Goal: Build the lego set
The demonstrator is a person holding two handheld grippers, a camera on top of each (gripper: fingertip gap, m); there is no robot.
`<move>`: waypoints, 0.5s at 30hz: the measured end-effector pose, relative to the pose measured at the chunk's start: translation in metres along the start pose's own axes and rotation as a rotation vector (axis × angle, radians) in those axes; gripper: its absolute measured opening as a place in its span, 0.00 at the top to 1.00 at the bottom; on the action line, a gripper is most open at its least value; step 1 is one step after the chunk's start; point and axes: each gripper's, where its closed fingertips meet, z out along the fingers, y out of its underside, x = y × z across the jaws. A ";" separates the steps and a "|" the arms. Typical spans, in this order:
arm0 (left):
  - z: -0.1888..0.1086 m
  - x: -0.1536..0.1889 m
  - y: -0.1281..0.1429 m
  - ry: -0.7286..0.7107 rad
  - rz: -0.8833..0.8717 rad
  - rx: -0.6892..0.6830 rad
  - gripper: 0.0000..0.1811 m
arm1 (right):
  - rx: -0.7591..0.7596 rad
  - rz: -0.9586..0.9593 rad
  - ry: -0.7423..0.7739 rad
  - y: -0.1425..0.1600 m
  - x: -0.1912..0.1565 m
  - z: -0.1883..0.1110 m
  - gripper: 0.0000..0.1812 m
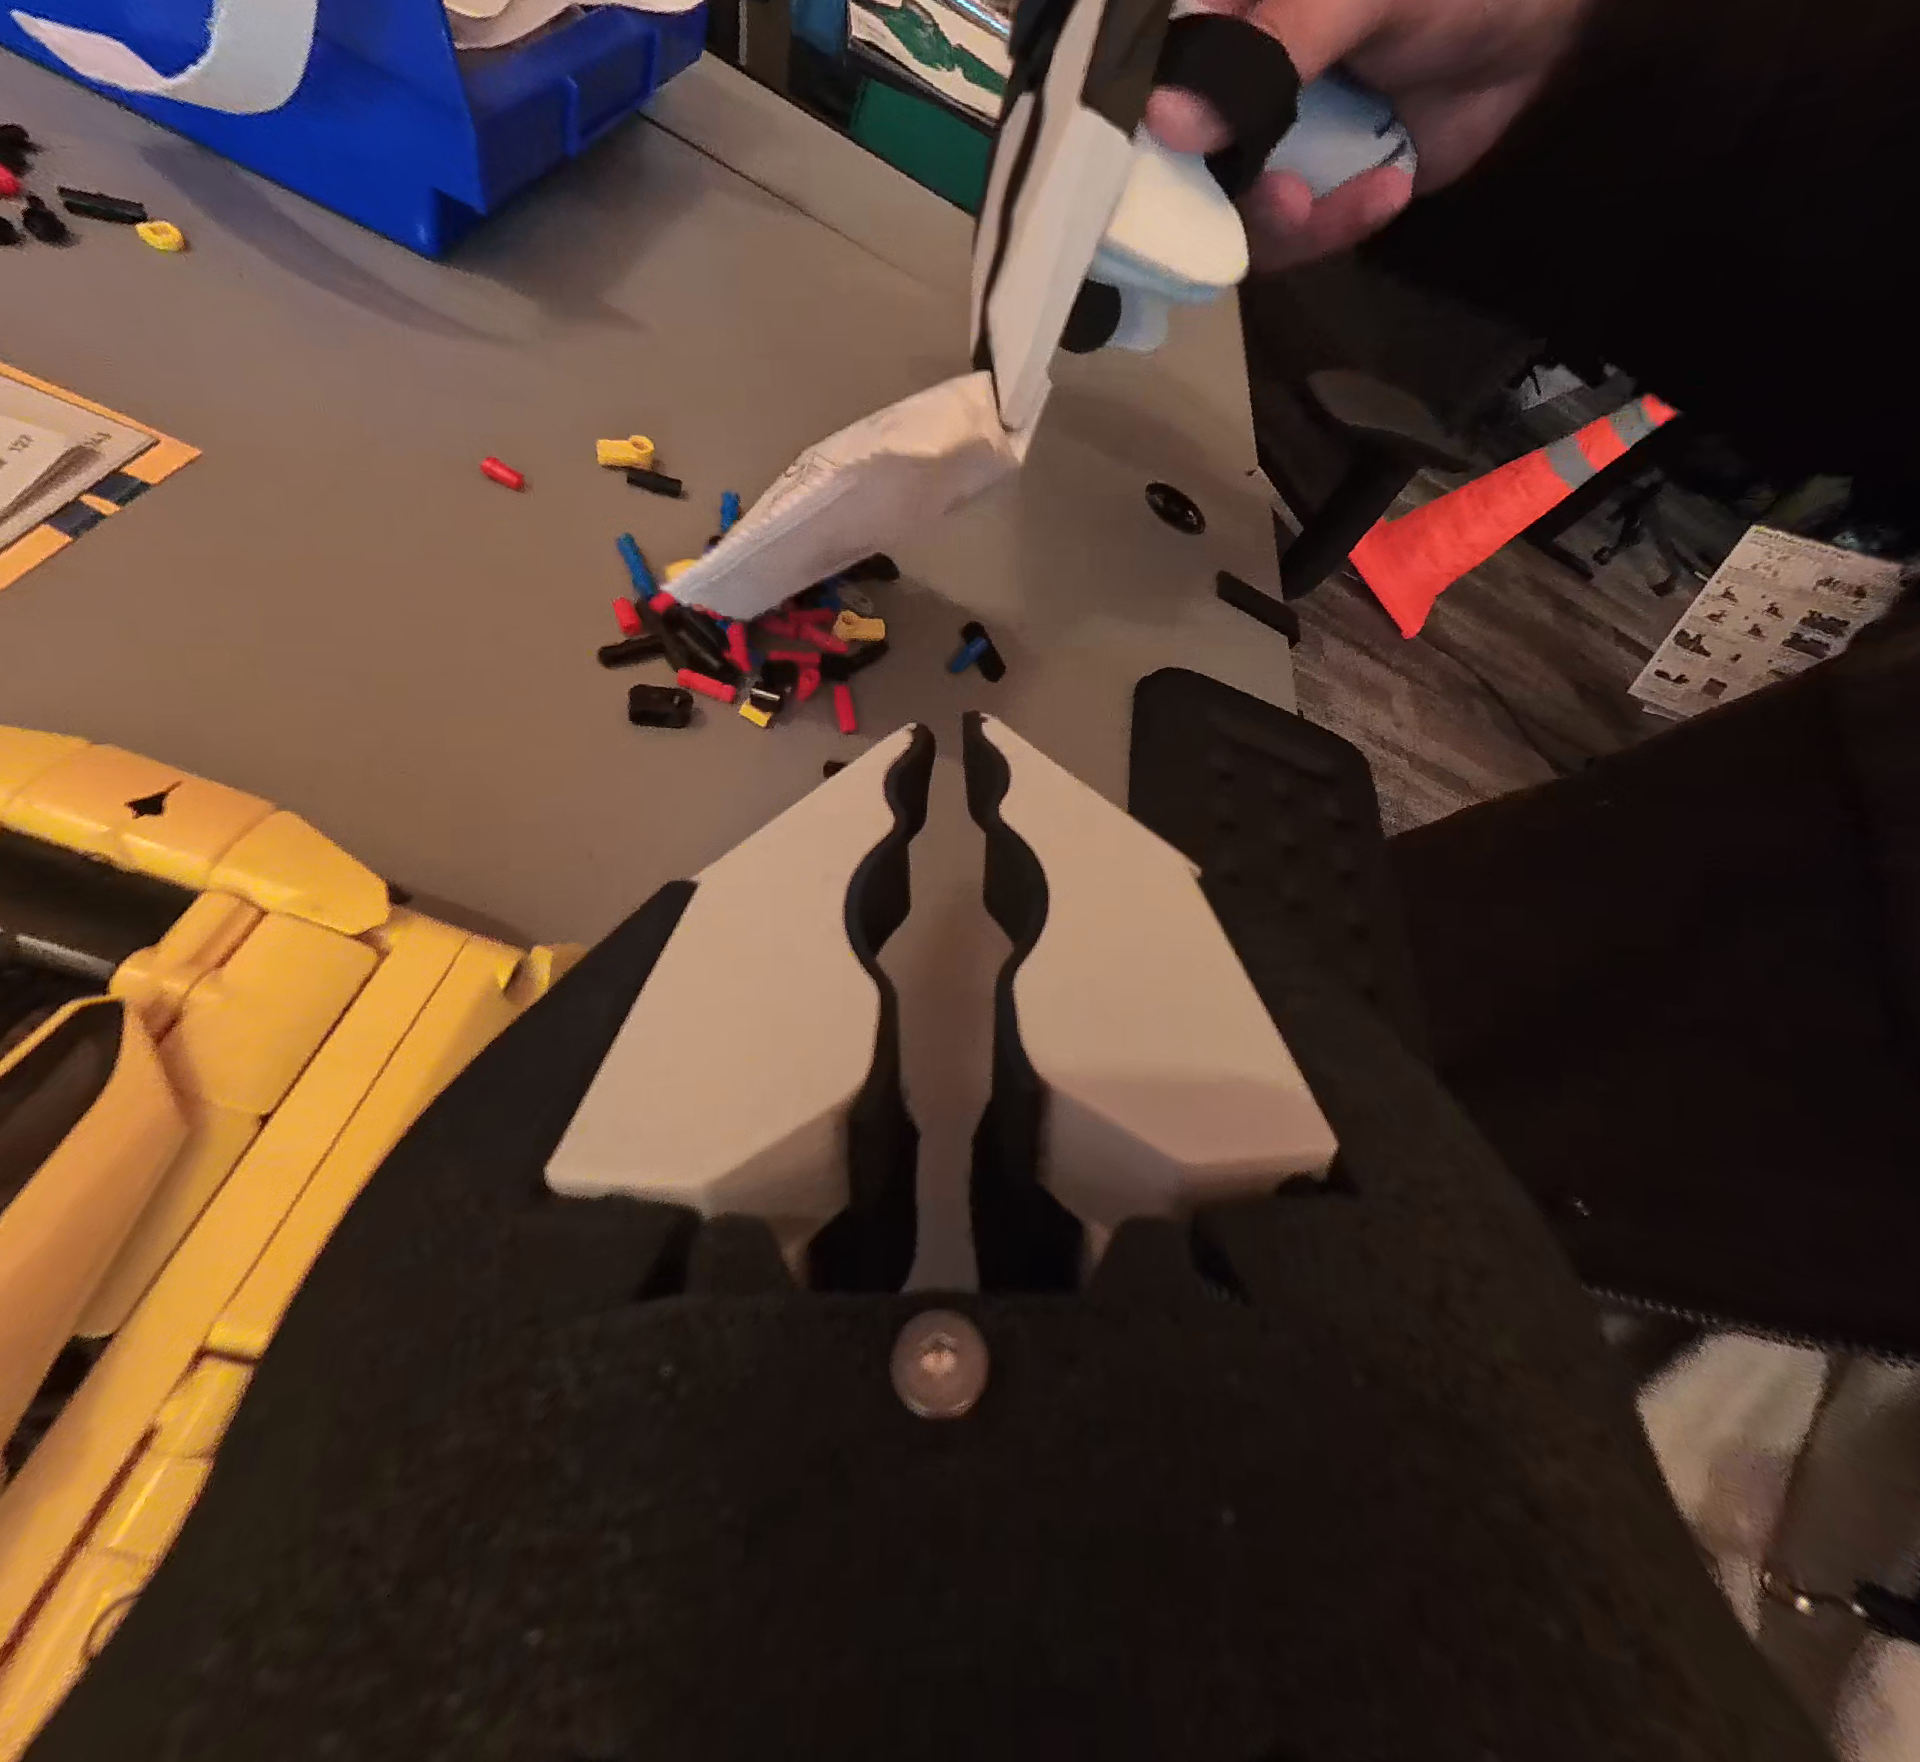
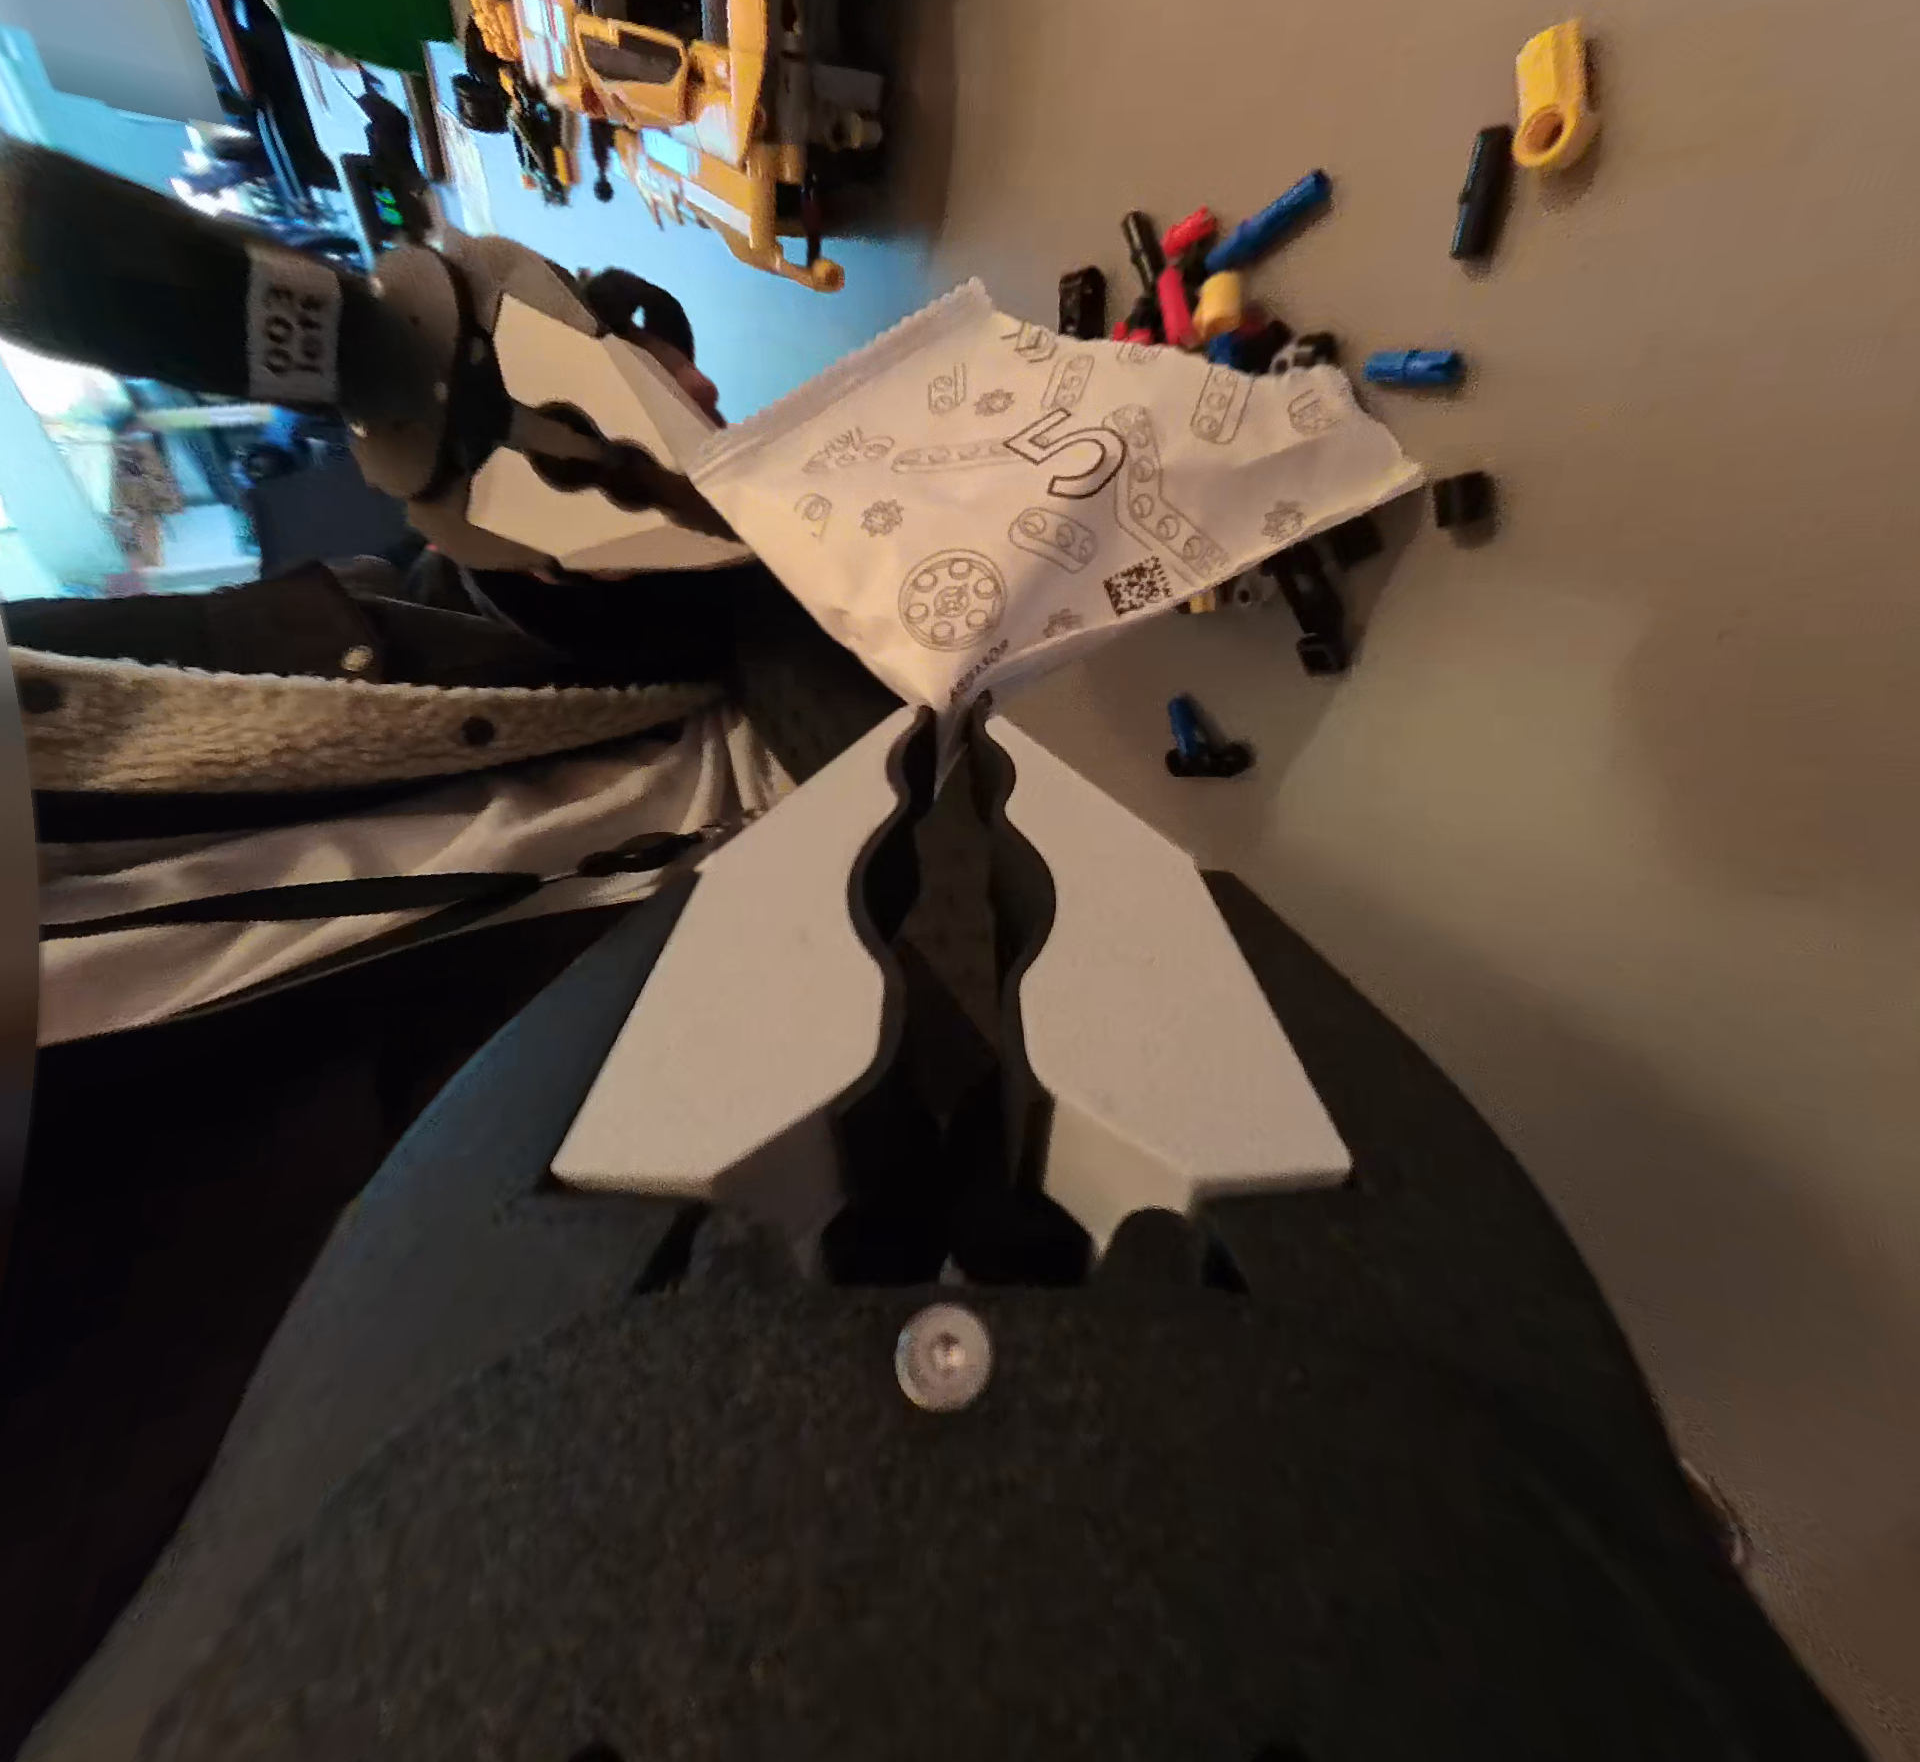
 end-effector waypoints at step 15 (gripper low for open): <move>0.000 -0.002 0.007 -0.034 0.051 -0.028 0.97 | 0.011 0.179 -0.152 -0.002 -0.008 -0.021 0.98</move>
